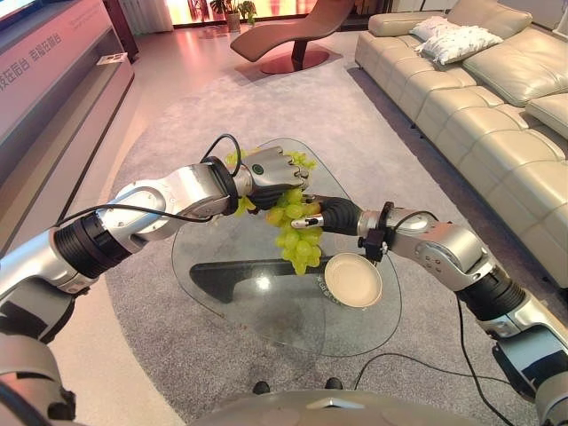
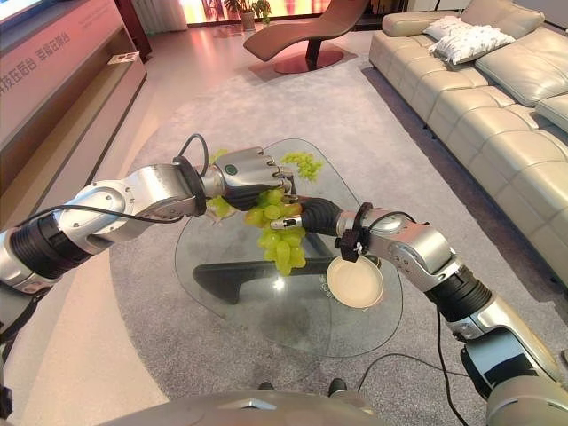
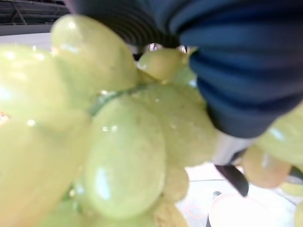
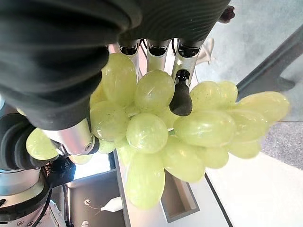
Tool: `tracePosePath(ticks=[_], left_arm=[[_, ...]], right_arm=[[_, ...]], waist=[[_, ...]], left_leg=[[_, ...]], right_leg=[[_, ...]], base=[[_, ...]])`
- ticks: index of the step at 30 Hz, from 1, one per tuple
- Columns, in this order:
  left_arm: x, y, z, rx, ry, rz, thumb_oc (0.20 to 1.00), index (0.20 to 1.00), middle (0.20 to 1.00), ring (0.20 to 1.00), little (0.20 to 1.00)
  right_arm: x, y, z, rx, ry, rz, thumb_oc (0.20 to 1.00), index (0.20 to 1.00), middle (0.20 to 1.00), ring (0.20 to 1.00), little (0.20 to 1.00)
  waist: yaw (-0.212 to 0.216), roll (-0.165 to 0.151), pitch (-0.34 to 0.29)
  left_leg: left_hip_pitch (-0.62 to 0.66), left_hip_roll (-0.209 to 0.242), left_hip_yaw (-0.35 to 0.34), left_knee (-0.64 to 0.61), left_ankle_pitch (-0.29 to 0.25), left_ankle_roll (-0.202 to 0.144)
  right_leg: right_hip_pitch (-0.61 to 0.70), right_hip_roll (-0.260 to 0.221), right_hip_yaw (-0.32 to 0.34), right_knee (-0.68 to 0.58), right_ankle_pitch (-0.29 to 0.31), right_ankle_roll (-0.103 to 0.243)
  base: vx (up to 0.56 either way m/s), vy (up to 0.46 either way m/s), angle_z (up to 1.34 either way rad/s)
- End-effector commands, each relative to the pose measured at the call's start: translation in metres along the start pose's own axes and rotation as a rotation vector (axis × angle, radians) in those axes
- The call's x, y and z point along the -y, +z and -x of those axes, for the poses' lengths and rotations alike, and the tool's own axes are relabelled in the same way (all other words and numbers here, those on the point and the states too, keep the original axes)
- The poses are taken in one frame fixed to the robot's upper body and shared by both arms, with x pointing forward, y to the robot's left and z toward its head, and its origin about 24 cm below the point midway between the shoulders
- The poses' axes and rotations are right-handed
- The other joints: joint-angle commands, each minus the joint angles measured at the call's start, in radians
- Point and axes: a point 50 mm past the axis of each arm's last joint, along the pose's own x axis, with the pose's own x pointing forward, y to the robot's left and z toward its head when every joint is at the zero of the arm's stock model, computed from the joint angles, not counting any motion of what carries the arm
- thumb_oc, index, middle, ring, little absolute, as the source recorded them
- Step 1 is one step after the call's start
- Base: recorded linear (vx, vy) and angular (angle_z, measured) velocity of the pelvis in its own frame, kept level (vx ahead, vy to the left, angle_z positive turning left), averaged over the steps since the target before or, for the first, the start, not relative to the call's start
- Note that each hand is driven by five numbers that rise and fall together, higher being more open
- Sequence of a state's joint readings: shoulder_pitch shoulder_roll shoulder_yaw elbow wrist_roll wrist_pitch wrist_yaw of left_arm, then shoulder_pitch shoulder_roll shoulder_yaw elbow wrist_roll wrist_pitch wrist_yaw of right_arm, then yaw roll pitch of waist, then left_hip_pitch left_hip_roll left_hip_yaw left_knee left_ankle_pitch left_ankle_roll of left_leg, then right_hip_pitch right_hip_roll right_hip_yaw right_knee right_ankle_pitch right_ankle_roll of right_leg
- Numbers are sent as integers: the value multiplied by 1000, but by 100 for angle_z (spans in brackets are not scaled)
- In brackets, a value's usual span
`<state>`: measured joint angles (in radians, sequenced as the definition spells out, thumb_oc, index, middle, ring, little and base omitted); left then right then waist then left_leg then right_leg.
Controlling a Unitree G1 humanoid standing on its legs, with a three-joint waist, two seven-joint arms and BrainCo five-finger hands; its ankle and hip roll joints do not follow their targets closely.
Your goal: Pick up fruits into the plate
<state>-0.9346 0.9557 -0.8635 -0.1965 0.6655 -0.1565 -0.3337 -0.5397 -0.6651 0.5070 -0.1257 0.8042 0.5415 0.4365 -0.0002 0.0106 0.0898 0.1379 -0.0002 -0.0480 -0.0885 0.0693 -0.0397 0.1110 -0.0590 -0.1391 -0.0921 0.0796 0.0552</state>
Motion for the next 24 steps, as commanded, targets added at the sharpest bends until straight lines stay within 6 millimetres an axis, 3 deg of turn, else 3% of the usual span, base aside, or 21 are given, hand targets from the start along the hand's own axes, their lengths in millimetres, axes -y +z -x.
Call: tracePosePath(ticks=[1,11,12,14,15,24], left_arm=[[-78,-20,2,-81,316,-52,200,200,200,200,200],[-75,-20,3,-77,317,-32,200,200,200,200,200],[-73,-20,2,-78,309,-27,235,235,235,235,235],[-72,-20,2,-77,304,-19,664,664,664,664,664],[-71,-20,2,-75,298,-10,1000,1000,1000,1000,1000],[-50,-26,4,-104,248,92,1000,1000,1000,1000,1000]], right_arm=[[-58,40,-27,180,323,62,200,200,200,200,200],[-57,41,-26,191,319,53,200,200,200,200,200],[-57,41,-26,196,317,50,200,200,200,200,200],[-57,41,-26,201,316,47,200,200,200,200,200],[-57,41,-26,206,314,44,200,200,200,200,200],[-46,35,-21,253,235,-14,200,200,200,200,200]], waist=[[14,-30,-31],[15,-29,-28],[15,-29,-27],[16,-29,-26],[16,-29,-26],[18,-26,-24]], left_leg=[[36,-40,39,30,-118,20],[37,-39,39,31,-118,20],[36,-39,40,31,-118,20],[36,-39,39,31,-118,20],[36,-40,38,31,-118,21],[38,-39,40,29,-118,21]], right_leg=[[56,1,11,20,-70,37],[56,0,10,21,-71,37],[56,0,10,21,-70,38],[56,-1,10,21,-70,38],[56,0,10,21,-70,38],[56,-1,7,18,-68,39]], base=[[0,0,0],[0,0,0],[0,0,0],[0,0,0],[0,0,0],[0,0,0]])
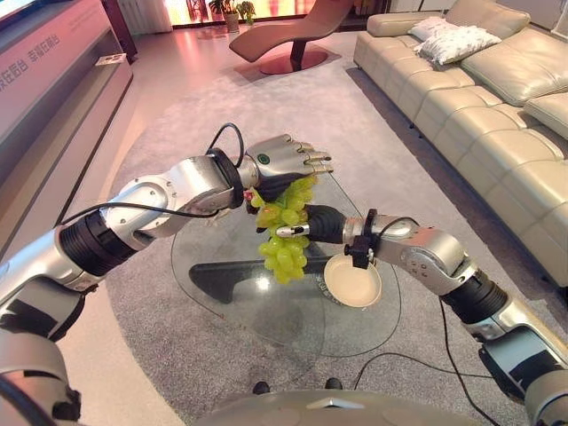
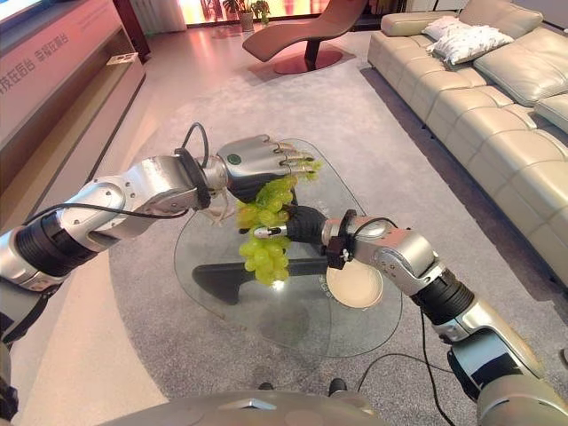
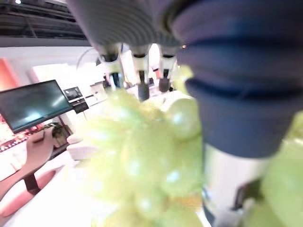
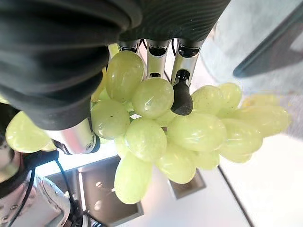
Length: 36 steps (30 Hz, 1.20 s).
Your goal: Pick up fruits into the plate
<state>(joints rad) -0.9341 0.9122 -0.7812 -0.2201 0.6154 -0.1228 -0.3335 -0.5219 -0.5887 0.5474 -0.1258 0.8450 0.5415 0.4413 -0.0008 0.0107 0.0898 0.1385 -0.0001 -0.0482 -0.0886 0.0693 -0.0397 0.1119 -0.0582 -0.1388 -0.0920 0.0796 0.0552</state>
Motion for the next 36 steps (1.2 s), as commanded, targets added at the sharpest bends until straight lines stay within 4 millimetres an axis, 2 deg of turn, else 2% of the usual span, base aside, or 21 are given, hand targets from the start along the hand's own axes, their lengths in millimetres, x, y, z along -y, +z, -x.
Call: tracePosePath(ticks=[1,7,17,22,26,31,33,34,36], left_arm=[[-25,-22,2,-84,133,43,1000,1000,1000,1000,1000],[3,-30,16,-134,92,130,1000,1000,1000,1000,1000],[30,-35,32,-183,68,234,1000,1000,1000,1000,1000],[55,-39,48,-263,81,430,1000,1000,1000,1000,1000],[90,-39,67,-388,99,623,1000,1000,1000,1000,1000],[150,-35,101,-631,152,1008,1000,1000,1000,1000,1000],[156,-34,104,-655,160,1050,1000,1000,1000,1000,1000],[177,-29,117,-736,189,1165,1000,1000,1000,1000,1000],[201,-22,129,-842,230,1322,1000,1000,1000,1000,1000]], right_arm=[[-26,39,-6,227,127,67,200,200,200,200,200],[-9,28,11,279,37,3,200,200,200,200,200],[9,18,31,377,-82,-61,200,200,200,200,200],[24,5,48,453,-216,-106,200,200,200,200,200],[35,-17,67,499,-338,-157,200,200,200,200,200],[49,-42,95,536,-546,-174,200,200,200,200,200],[51,-43,98,539,-569,-170,200,200,200,200,200],[56,-48,107,552,-636,-159,200,200,200,200,200],[62,-53,115,561,-719,-149,200,200,200,200,200]], waist=[[20,-26,-23],[28,-26,-18],[38,-27,-12],[47,-27,-5],[54,-26,8],[56,-18,53],[55,-16,60],[54,-11,84],[51,-4,113]], left_leg=[[37,-39,40,29,-118,22],[35,-36,42,30,-117,21],[35,-34,40,30,-117,22],[35,-33,38,35,-120,24],[34,-31,39,41,-122,26],[13,-24,39,59,-129,23],[8,-23,40,63,-130,23],[-7,-21,42,70,-128,22],[-29,-20,41,81,-125,20]], right_leg=[[55,-2,6,18,-68,38],[55,-4,-4,17,-66,39],[58,-6,-19,17,-65,40],[60,-7,-26,17,-66,40],[62,-9,-28,18,-65,40],[41,-10,-26,28,-70,39],[36,-10,-25,31,-71,38],[18,-10,-25,42,-72,36],[-5,-10,-23,53,-72,33]], base=[[0,0,0],[0,0,0],[1,0,0],[35,-6,1],[54,-12,1],[0,0,0],[-56,-9,0],[-77,-17,1],[-86,-14,0]])
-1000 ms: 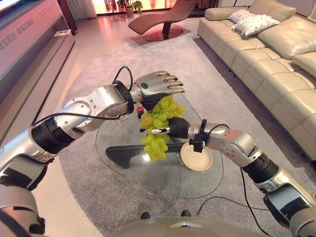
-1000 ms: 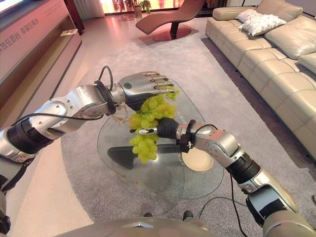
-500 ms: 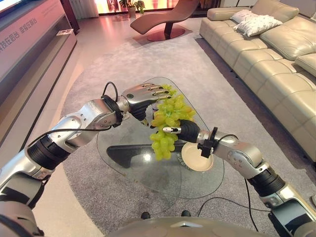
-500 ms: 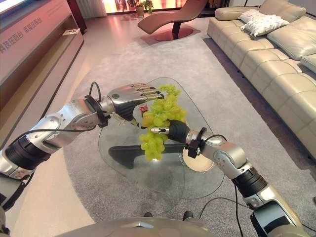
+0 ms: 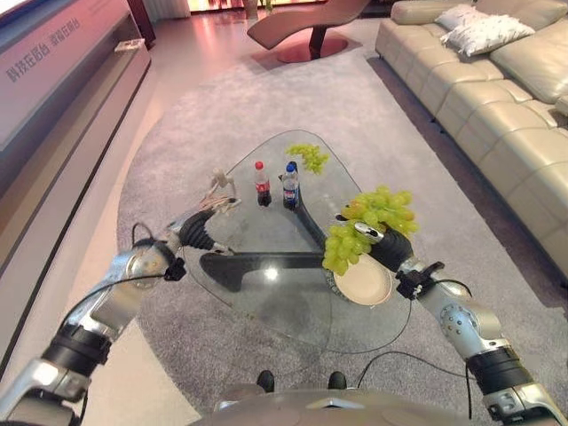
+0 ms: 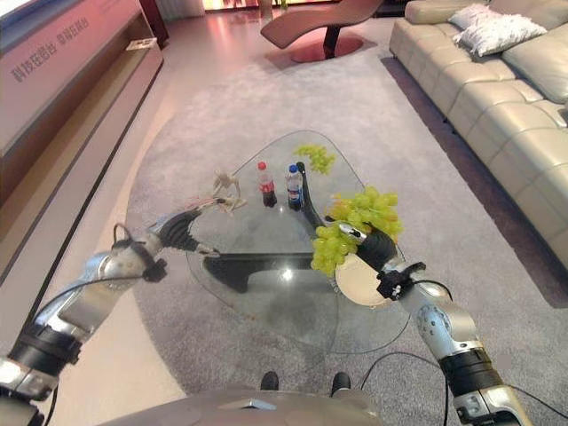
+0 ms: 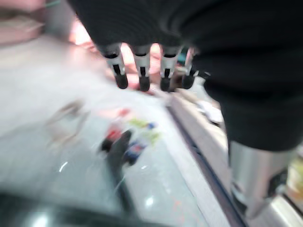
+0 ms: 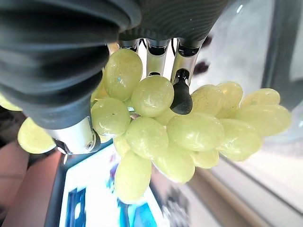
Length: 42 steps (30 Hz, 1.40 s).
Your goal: Pick up fruits into the plate
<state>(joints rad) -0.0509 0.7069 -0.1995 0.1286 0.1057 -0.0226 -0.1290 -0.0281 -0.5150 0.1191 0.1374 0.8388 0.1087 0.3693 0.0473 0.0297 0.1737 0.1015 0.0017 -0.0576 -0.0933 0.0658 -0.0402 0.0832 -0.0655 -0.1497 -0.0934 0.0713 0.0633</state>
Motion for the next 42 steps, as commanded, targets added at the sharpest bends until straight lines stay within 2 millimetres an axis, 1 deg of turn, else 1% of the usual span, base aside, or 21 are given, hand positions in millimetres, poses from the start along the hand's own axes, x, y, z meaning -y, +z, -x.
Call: tracePosePath(ticks=[1,2,3,4,7,8,9,12,15,16,17,18,21,23,25,26,28,30,33,38,42], left_arm=[[-21,-8,-3,-1,156,213,1000,1000,1000,1000,1000],[-14,-20,-1,-41,172,286,1000,1000,1000,1000,1000],[-8,-27,0,-64,182,348,1000,1000,1000,1000,1000],[1,-37,-1,-101,205,447,1000,1000,1000,1000,1000],[27,-56,0,-181,205,615,1000,1000,1000,1000,1000],[35,-63,-1,-217,207,661,1000,1000,1000,1000,1000],[39,-66,-1,-239,209,688,1000,1000,1000,1000,1000],[60,-84,-2,-356,189,817,1000,1000,1000,1000,1000],[76,-92,-2,-447,147,811,1000,1000,1000,1000,1000],[79,-94,-2,-463,137,807,1000,1000,1000,1000,1000],[83,-95,-2,-486,118,788,1000,1000,1000,1000,1000],[86,-96,-2,-506,105,779,1000,1000,1000,1000,1000],[100,-98,1,-550,46,720,1000,1000,1000,1000,1000],[102,-96,1,-542,39,720,1000,1000,1000,1000,1000],[104,-92,-2,-522,30,720,1000,1000,1000,1000,1000],[104,-91,-3,-515,30,720,1000,1000,1000,1000,1000],[104,-83,-8,-481,32,717,1000,1000,1000,1000,1000],[102,-80,-11,-469,33,718,1000,1000,1000,1000,1000],[95,-68,-21,-421,30,705,1000,1000,1000,1000,1000],[93,-59,-26,-387,25,698,1000,1000,1000,1000,1000],[93,-58,-27,-382,23,701,1000,1000,1000,1000,1000]], right_arm=[[-4,50,-9,281,-11,107,200,200,200,200,200],[3,53,-8,297,-54,133,200,200,200,200,200],[8,56,-7,308,-83,155,200,200,200,200,200],[13,62,-8,324,-126,190,200,200,200,200,200],[28,78,-9,357,-212,257,200,200,200,200,200],[31,85,-12,366,-242,293,200,200,200,200,200],[32,87,-13,367,-253,307,200,200,200,200,200],[33,102,-25,369,-301,368,200,200,200,200,200],[37,114,-33,357,-322,396,200,200,200,200,200],[39,116,-34,350,-326,402,200,200,200,200,200],[42,122,-36,346,-336,421,200,200,200,200,200],[43,125,-37,340,-347,432,200,200,200,200,200],[46,142,-42,324,-399,499,200,200,200,200,200],[48,152,-44,322,-415,529,200,200,200,200,200],[49,165,-47,297,-440,585,200,200,200,200,200],[49,166,-48,294,-444,591,200,200,200,200,200],[47,170,-52,273,-474,619,200,200,200,200,200],[47,172,-54,268,-481,623,200,200,200,200,200],[47,183,-59,243,-527,638,200,200,200,200,200],[48,191,-65,201,-587,686,200,200,200,200,200],[47,193,-68,166,-617,716,200,200,200,200,200]], waist=[[2,-21,37],[-1,-17,61],[-4,-14,81],[-8,-8,111],[-12,6,186],[-14,12,218],[-15,13,231],[-26,18,305],[-33,20,346],[-34,21,346],[-33,26,346],[-32,28,346],[-25,38,346],[-19,44,346],[-11,52,346],[-9,53,346],[4,59,346],[7,60,346],[21,71,346],[39,86,346],[46,91,346]], left_leg=[[1,-22,51,89,-121,20],[-18,-21,52,99,-119,19],[-34,-21,51,107,-117,18],[-59,-20,49,119,-114,17],[-111,-23,42,146,-105,14],[-136,-24,37,158,-100,13],[-146,-24,36,162,-98,12],[-218,-25,29,200,-86,9],[-289,-27,24,229,-75,9],[-308,-27,24,231,-72,8],[-352,-28,20,239,-65,7],[-368,-29,17,242,-62,8],[-472,-42,6,274,-55,10],[-514,-47,6,288,-56,11],[-588,-55,10,320,-57,12],[-600,-57,12,327,-58,13],[-672,-61,19,378,-72,13],[-696,-62,20,392,-75,14],[-773,-64,22,434,-84,15],[-823,-73,14,453,-80,20],[-840,-80,9,459,-80,22]], right_leg=[[16,-3,-11,58,-64,24],[-3,-4,-10,68,-65,21],[-19,-4,-7,77,-65,19],[-44,-3,-4,90,-66,15],[-96,-2,0,122,-65,6],[-121,-2,1,139,-65,3],[-133,-2,2,146,-65,2],[-215,-4,-1,201,-66,-3],[-298,-2,3,246,-66,-6],[-318,-2,2,251,-66,-6],[-365,-2,0,269,-68,-8],[-384,-1,0,277,-68,-9],[-502,-6,5,326,-66,-9],[-547,-12,5,343,-67,-8],[-628,-22,5,382,-68,-4],[-642,-24,5,390,-68,-4],[-712,-33,-1,446,-82,-2],[-734,-35,-5,459,-84,-2],[-806,-41,-15,499,-92,-6],[-862,-40,-19,529,-91,-12],[-881,-40,-21,534,-88,-12]], base=[[-112,-12,1],[-137,-12,2],[-211,-17,0],[-209,-18,1],[-183,-36,-1],[-166,-50,0],[-174,-66,1],[-146,-77,-1],[-100,-70,-3],[-87,-85,-6],[-52,-72,-9],[-65,-81,-10],[-39,-57,-7],[-42,1,-9],[-53,36,-10],[-28,22,-10],[-34,-14,-2],[-26,-17,13],[-26,-19,15],[-6,9,11],[-3,14,3]])
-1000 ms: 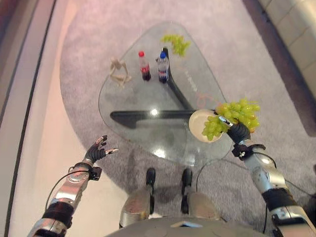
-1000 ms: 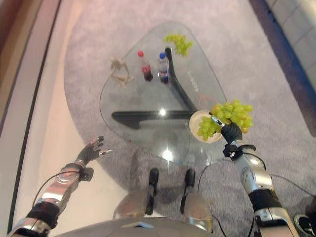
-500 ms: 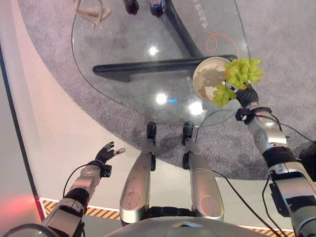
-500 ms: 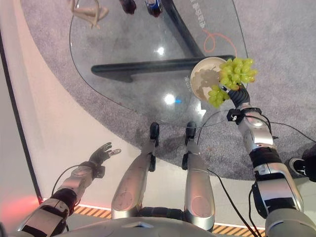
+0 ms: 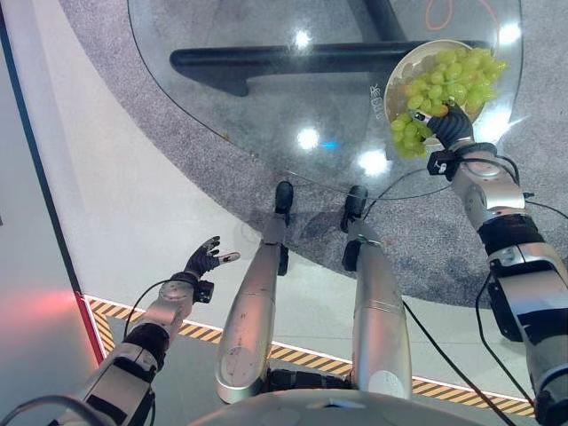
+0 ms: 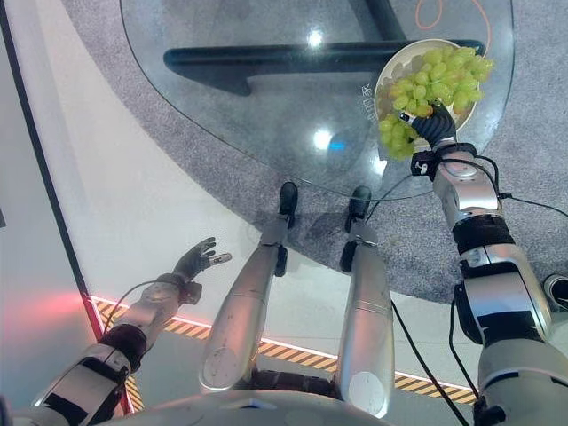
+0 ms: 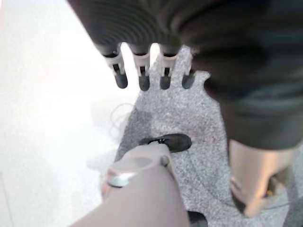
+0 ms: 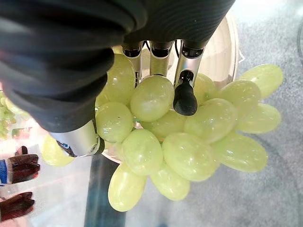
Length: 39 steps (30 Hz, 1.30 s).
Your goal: Pick up fruits into the plate
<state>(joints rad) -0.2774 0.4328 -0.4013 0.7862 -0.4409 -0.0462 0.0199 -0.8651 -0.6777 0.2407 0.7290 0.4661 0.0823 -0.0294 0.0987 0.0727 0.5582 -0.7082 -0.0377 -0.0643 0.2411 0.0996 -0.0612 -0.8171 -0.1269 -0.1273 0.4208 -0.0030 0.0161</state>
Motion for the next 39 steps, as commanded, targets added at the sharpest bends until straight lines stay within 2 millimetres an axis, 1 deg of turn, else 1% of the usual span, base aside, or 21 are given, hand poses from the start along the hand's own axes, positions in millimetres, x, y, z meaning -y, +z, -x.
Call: tracePosePath(ticks=[1,2,3,4,8,11,16,23,26,27,32,33,35,39], left_arm=[[0,-15,7,-35,13,26,1000,1000,1000,1000,1000],[1,-15,6,-35,11,28,1000,1000,1000,1000,1000],[1,-15,6,-34,9,28,1000,1000,1000,1000,1000],[2,-14,6,-32,7,28,1000,1000,1000,1000,1000],[5,-12,5,-25,0,22,1000,1000,1000,1000,1000],[6,-10,4,-19,-4,21,1000,1000,1000,1000,1000],[6,-12,6,-24,-18,32,1000,1000,1000,1000,1000],[4,-13,8,-20,-44,43,1000,1000,1000,1000,1000],[4,-13,8,-19,-45,45,1000,1000,1000,1000,1000],[2,-14,8,-18,-44,51,1000,1000,1000,1000,1000],[-1,-17,9,-34,-30,50,1000,1000,1000,1000,1000],[-3,-18,9,-42,-24,50,1000,1000,1000,1000,1000],[-5,-20,9,-48,-20,52,1000,1000,1000,1000,1000],[-11,-25,10,-81,-4,62,1000,1000,1000,1000,1000]], right_arm=[[19,-6,4,-47,-59,133,200,200,200,200,200],[18,-6,3,-67,-63,149,200,200,200,200,200],[18,-7,2,-93,-66,157,473,473,473,473,473],[17,-8,1,-113,-72,149,1000,1000,1000,1000,1000],[19,-12,-2,-153,-94,139,1000,1000,1000,1000,1000],[24,-15,-2,-199,-117,138,1000,1000,1000,1000,1000],[33,-21,0,-247,-158,151,1000,1000,1000,1000,1000],[46,-30,6,-289,-232,227,1000,1000,1000,1000,1000],[48,-31,7,-290,-237,227,1000,1000,1000,1000,1000],[50,-33,9,-284,-238,226,1000,1000,1000,1000,1000],[49,-38,14,-265,-234,227,1000,1000,1000,1000,1000],[48,-40,16,-255,-234,227,1000,1000,1000,1000,1000],[48,-40,17,-247,-233,227,1000,1000,1000,1000,1000],[47,-44,23,-232,-229,243,1000,1000,1000,1000,1000]], waist=[[-4,49,-38],[-3,51,-38],[0,53,-38],[3,54,-38],[11,57,-38],[16,59,-38],[18,58,-38],[10,39,-38],[8,36,-38],[4,30,-38],[-7,12,-38],[-11,5,-38],[-14,0,-38],[-24,-20,-38]], left_leg=[[-33,-42,16,125,-114,43],[-38,-43,17,127,-114,43],[-39,-43,16,126,-112,43],[-42,-44,14,127,-112,43],[-46,-47,14,128,-113,45],[-46,-51,12,123,-110,48],[-36,-52,12,117,-111,51],[10,-44,18,90,-108,58],[21,-44,18,83,-107,59],[40,-42,21,73,-107,60],[107,-35,25,41,-105,61],[135,-32,27,26,-104,63],[150,-30,28,20,-104,64],[232,-21,36,-5,-110,64]], right_leg=[[17,20,-44,19,-12,36],[11,19,-44,19,-10,36],[9,19,-43,20,-9,36],[5,19,-43,22,-8,36],[2,20,-47,21,-8,35],[1,21,-50,17,-4,36],[7,22,-49,12,0,37],[47,38,-45,-8,5,39],[58,41,-44,-14,6,40],[74,45,-42,-22,7,40],[133,54,-35,-44,7,44],[158,56,-33,-54,6,46],[172,57,-32,-59,6,46],[250,57,-26,-80,1,50]], base=[[-11,35,3],[-6,43,1],[-2,38,0],[0,0,0],[-1,4,1],[-7,11,7],[-2,16,4],[0,1,1],[0,0,0],[0,0,0],[-10,28,-7],[-14,23,-8],[-12,24,-6],[-4,33,-7]])
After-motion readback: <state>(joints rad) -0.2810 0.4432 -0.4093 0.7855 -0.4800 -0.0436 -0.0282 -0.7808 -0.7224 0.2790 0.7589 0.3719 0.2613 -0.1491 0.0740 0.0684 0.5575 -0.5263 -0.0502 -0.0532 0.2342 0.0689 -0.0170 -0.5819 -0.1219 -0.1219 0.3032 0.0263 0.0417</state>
